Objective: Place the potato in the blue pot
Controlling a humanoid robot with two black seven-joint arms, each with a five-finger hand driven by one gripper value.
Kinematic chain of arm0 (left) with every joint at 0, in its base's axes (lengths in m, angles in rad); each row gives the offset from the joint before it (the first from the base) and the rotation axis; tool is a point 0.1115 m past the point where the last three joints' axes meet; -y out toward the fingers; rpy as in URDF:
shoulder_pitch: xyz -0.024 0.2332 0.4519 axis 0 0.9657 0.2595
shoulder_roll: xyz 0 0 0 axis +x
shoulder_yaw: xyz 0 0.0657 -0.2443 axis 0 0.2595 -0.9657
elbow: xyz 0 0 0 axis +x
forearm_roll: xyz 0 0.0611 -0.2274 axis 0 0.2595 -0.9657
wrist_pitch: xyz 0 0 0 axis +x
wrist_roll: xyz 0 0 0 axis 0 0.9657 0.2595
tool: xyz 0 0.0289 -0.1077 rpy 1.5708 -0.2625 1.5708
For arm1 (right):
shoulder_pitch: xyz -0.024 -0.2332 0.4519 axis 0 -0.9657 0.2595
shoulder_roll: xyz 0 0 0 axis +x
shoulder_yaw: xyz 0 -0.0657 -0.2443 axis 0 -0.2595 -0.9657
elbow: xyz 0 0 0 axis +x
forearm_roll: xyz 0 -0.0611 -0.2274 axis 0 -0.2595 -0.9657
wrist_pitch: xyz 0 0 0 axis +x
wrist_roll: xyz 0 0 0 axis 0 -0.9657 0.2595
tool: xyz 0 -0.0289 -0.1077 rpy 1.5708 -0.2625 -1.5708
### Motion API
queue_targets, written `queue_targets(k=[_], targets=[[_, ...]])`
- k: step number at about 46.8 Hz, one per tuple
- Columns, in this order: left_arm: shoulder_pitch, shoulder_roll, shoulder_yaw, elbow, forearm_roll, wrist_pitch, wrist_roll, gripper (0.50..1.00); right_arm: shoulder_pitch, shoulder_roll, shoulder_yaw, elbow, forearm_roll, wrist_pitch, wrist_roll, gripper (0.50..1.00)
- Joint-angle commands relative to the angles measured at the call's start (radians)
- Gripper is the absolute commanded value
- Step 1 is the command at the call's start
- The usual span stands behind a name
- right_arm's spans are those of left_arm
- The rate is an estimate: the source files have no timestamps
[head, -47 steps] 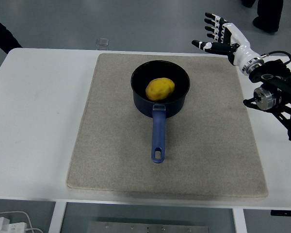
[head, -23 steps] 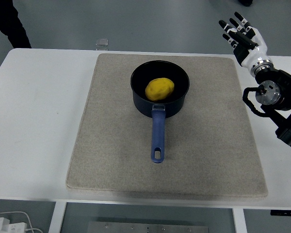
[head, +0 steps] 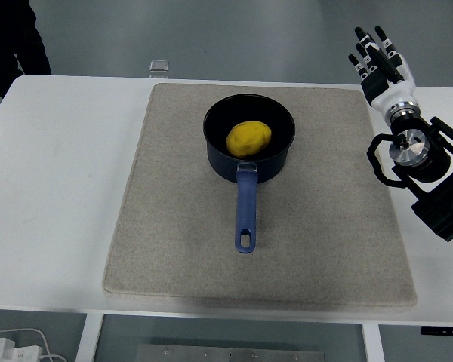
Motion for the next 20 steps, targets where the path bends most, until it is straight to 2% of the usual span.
queue_targets(k=[1, 7, 20], targets=[[0.000, 0.000, 0.000, 0.000, 0.000, 0.000, 0.000, 0.996, -0.001, 0.001, 0.012, -0.029, 0.000, 0.006, 0.021, 0.928], [0.000, 0.000, 0.002, -0.003, 0.000, 0.000, 0.000, 0.996, -0.005, 0.026, 0.026, -0.043, 0.000, 0.022, 0.022, 0.928], [0.000, 0.000, 0.002, -0.001, 0.000, 0.001, 0.000, 0.996, -0.028, 0.032, 0.046, -0.049, -0.002, 0.079, 0.024, 0.928]])
